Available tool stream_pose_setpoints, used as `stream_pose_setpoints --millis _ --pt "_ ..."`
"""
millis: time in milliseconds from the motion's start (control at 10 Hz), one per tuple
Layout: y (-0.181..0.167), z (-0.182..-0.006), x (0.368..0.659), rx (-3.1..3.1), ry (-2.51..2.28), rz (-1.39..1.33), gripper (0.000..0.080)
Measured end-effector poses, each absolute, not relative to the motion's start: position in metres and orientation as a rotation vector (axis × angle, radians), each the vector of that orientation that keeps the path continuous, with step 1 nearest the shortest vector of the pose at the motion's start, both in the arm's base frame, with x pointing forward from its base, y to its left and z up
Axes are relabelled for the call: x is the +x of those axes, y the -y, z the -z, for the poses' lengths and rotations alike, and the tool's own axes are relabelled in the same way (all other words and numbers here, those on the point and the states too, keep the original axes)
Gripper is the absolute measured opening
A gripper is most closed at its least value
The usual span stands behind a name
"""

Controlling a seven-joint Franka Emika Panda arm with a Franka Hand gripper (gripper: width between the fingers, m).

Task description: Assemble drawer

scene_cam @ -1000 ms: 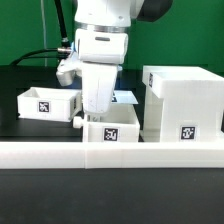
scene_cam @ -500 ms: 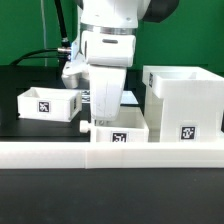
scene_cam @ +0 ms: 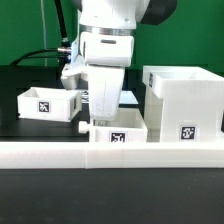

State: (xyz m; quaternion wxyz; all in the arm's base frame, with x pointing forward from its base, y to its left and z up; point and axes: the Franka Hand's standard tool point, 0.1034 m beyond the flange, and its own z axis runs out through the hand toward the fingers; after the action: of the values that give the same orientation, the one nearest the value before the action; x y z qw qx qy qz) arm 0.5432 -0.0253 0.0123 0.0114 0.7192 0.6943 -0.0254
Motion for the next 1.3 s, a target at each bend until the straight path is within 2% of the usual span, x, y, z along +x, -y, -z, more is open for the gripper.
stream_pose_setpoints --millis 1300 --pt "0.0159 -0.0079 0.5358 2.219 -2.157 0.053 0.0041"
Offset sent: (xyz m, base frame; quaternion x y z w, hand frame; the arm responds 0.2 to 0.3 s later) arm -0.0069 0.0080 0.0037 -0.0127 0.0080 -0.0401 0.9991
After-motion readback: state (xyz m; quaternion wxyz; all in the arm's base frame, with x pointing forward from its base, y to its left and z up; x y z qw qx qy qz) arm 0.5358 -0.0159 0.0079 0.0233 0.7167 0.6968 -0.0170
